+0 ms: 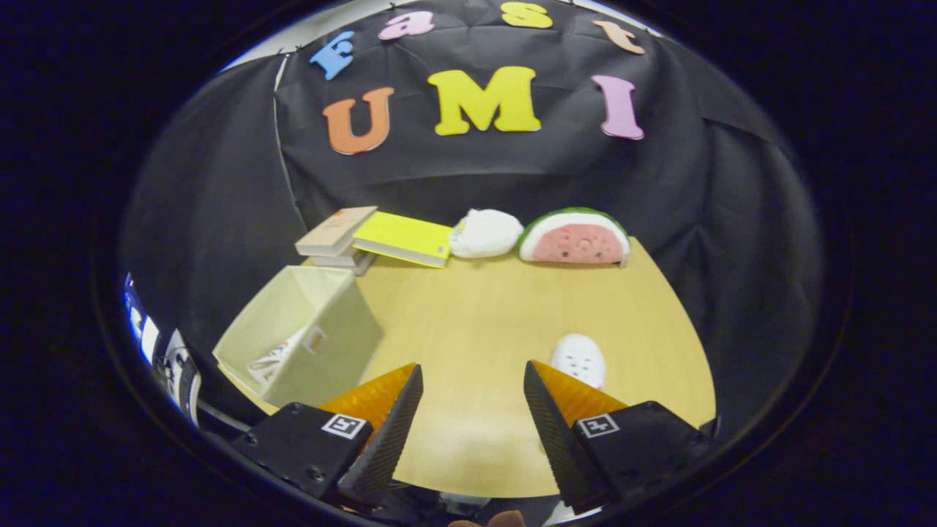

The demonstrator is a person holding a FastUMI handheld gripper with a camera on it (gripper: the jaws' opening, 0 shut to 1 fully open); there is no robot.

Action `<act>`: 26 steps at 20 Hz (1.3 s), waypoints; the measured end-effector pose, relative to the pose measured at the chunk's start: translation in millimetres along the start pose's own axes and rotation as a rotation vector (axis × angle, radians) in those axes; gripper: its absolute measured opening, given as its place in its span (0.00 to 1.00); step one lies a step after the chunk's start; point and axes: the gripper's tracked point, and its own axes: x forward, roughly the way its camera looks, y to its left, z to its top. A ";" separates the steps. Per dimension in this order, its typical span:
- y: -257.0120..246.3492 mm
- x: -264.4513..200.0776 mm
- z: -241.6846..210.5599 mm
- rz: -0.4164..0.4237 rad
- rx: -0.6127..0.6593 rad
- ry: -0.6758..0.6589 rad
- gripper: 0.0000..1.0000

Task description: Open the storage box then place both shoes into the box .Put the left shoe in first, then the right shoe, with the right side of both shoes facing outward in a uniform manner.

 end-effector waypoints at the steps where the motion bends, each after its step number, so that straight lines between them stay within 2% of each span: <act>1: -22.1 4.6 -10.5 -0.025 0.010 0.026 0.90; 4: -71.9 25.4 -47.8 -0.070 0.006 0.136 0.90; 7: -99.2 55.4 -75.6 -0.073 0.009 0.244 0.90; 10: -103.5 80.9 -88.5 -0.031 0.044 0.323 0.90; 15: -105.2 113.1 -92.0 0.009 0.074 0.375 0.89; 18: -104.0 123.3 -91.0 0.025 0.106 0.382 0.79; 21: -101.0 123.7 -91.8 0.044 0.159 0.380 0.39; 22: -102.3 122.8 -91.2 0.039 0.166 0.376 0.35; 25: -104.2 120.6 -89.8 0.039 0.245 0.366 0.07; 26: -100.9 117.3 -88.9 0.054 0.279 0.369 0.06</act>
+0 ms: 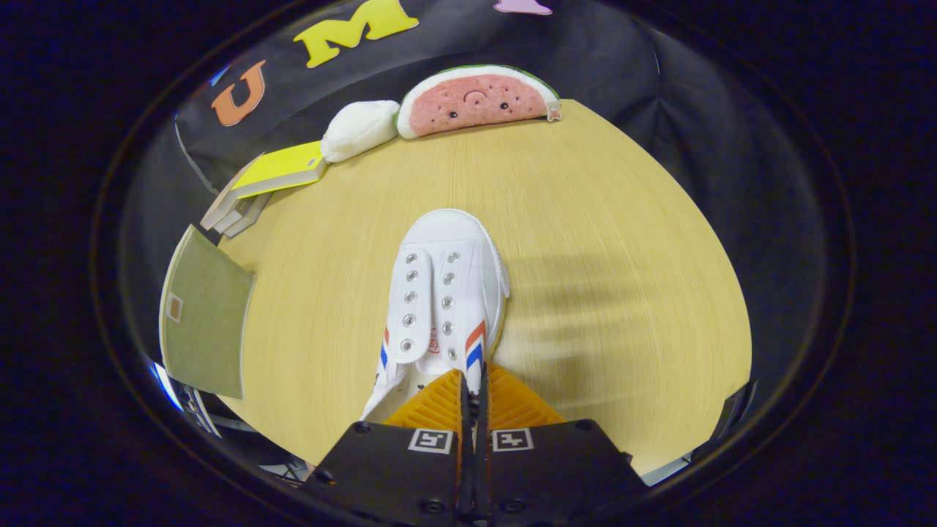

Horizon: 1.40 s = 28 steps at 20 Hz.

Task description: Open the storage box then place both shoes into the box .Put the left shoe in first, then the right shoe, with the right side of both shoes facing outward in a uniform manner.

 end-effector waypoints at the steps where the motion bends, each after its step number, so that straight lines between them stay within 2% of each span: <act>1: 4.0 -0.6 1.2 0.026 0.035 0.003 0.06; 4: 18.6 -9.1 9.6 0.083 0.085 -0.009 0.06; 8: 67.7 -55.0 16.1 0.100 0.110 -0.065 0.05; 13: 189.1 -118.6 20.3 0.134 0.099 -0.136 0.05; 16: 273.7 -138.3 19.1 0.167 0.029 -0.164 0.05; 19: 350.6 -134.3 3.4 0.188 -0.029 -0.168 0.05; 22: 402.7 -114.1 -15.1 0.178 -0.053 -0.154 0.05; 25: 427.1 -86.0 -31.1 0.127 -0.051 -0.129 0.05; 28: 427.1 -60.1 -37.5 0.058 -0.046 -0.110 0.05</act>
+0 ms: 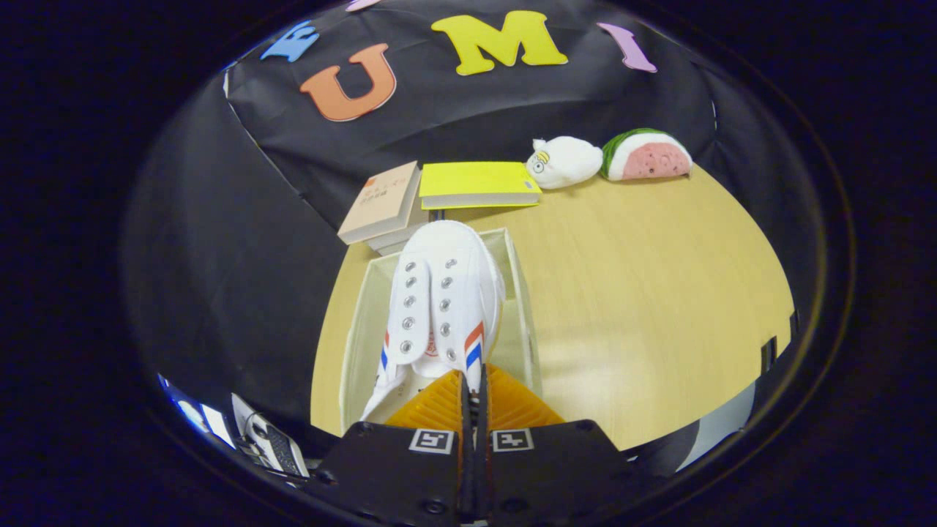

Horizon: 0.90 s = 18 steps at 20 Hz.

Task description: Open the storage box then place both shoes into the box .Put the left shoe in first, then the right shoe, with the right side of both shoes facing outward in a uniform manner.

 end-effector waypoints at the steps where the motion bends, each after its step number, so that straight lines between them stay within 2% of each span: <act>1: -0.9 -0.2 -4.7 -0.026 0.000 0.008 0.05; 3: -6.7 11.0 -10.1 -0.060 -0.010 0.021 0.05; 8: -10.1 36.6 -24.9 -0.077 -0.030 0.089 0.06; 10: -4.4 37.1 -27.8 -0.068 -0.041 0.095 0.10; 12: 1.7 33.9 -22.2 -0.065 -0.098 0.061 0.26; 13: -0.6 29.0 -18.4 -0.080 -0.138 0.028 0.39; 14: 5.7 22.6 -12.7 -0.061 -0.164 -0.002 0.40; 18: 2.7 -8.5 14.5 -0.038 -0.264 -0.173 0.76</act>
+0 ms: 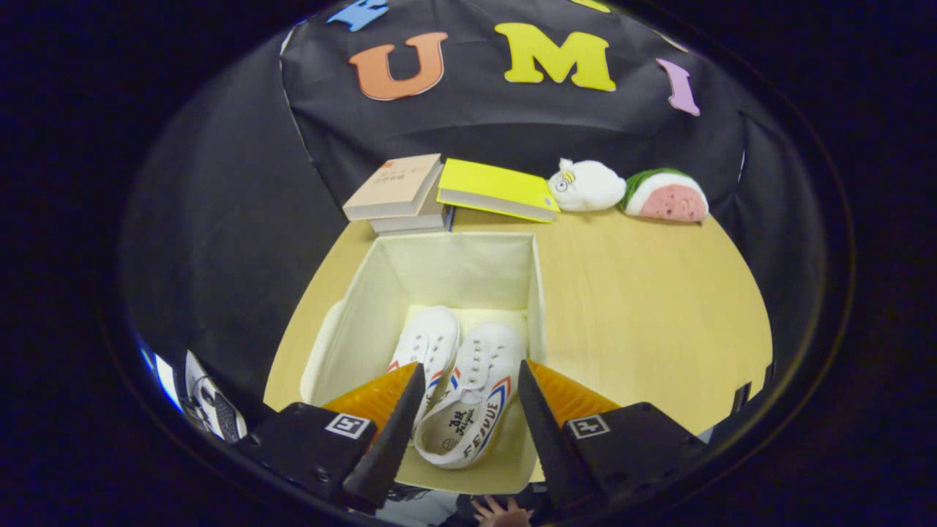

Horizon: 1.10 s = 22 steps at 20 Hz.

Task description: Open the storage box then place both shoes into the box .Put the left shoe in first, then the right shoe, with the right side of both shoes facing outward in a uniform manner.

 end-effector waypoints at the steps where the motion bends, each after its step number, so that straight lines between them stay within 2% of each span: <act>1: -4.8 -7.9 7.7 0.002 -0.020 -0.050 0.85; 3: -17.8 -29.1 18.6 0.011 -0.039 -0.151 0.85; 7: -62.0 -90.6 37.5 0.008 -0.060 -0.411 0.93; 8: -30.1 -139.8 28.7 -0.006 -0.072 -0.471 0.95; 9: -43.7 -151.7 26.8 -0.022 -0.087 -0.531 1.00; 13: -89.5 -195.7 1.4 -0.103 -0.093 -0.770 1.00; 17: -114.1 -194.2 -46.7 -0.129 -0.071 -0.807 1.00; 22: -140.8 -195.4 -80.7 -0.152 -0.084 -0.819 1.00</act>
